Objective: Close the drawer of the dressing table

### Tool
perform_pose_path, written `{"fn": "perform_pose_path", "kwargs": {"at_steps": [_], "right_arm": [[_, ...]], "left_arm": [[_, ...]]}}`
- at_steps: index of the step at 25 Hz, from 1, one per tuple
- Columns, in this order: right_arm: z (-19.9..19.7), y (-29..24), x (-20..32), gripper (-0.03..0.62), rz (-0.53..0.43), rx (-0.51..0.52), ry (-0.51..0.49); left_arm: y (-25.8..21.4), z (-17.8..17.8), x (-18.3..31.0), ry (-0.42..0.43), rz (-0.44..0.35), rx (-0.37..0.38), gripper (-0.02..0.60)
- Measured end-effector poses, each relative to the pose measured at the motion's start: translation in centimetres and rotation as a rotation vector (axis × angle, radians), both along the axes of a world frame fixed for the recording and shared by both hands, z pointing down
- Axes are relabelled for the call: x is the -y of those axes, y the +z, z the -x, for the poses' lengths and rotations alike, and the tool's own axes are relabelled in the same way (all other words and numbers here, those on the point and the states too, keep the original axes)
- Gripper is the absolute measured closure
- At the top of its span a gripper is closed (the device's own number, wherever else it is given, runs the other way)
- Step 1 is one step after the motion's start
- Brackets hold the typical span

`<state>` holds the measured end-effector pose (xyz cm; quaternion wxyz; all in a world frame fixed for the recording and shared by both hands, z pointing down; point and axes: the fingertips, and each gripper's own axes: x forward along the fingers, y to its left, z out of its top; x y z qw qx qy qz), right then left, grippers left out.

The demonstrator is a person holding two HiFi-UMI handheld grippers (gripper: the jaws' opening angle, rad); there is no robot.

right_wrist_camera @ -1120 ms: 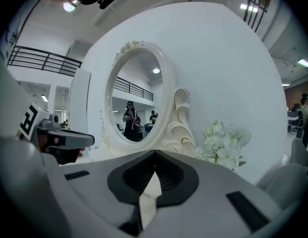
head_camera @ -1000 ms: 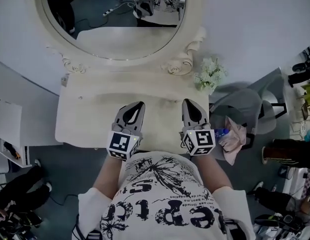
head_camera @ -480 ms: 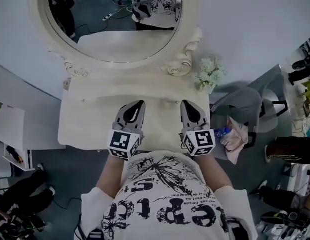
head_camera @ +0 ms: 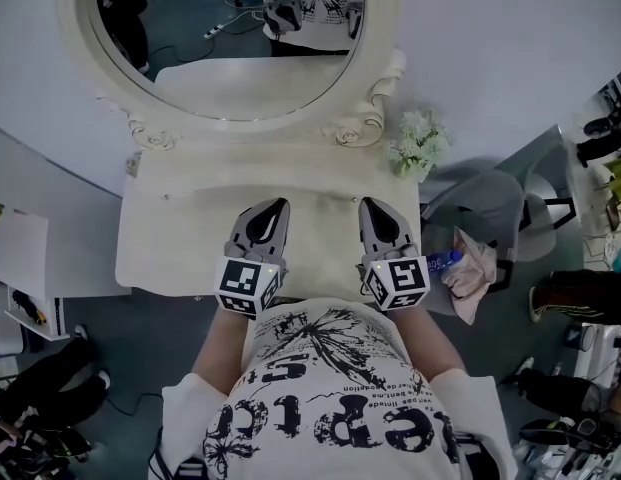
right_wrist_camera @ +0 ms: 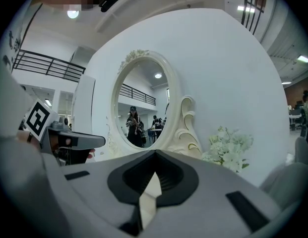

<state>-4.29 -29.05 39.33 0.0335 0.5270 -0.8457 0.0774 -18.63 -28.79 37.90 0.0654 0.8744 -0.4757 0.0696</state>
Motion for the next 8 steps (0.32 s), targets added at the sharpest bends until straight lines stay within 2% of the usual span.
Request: {"fn": "perform_pose_path", "kwargs": {"at_steps": [8], "right_arm": [[0.19, 0.12, -0.32, 0.577, 0.0, -0.014, -0.003]], "left_arm": [[0.2, -0.01, -0.25, 0.005, 0.006, 0.012, 0.561]]}}
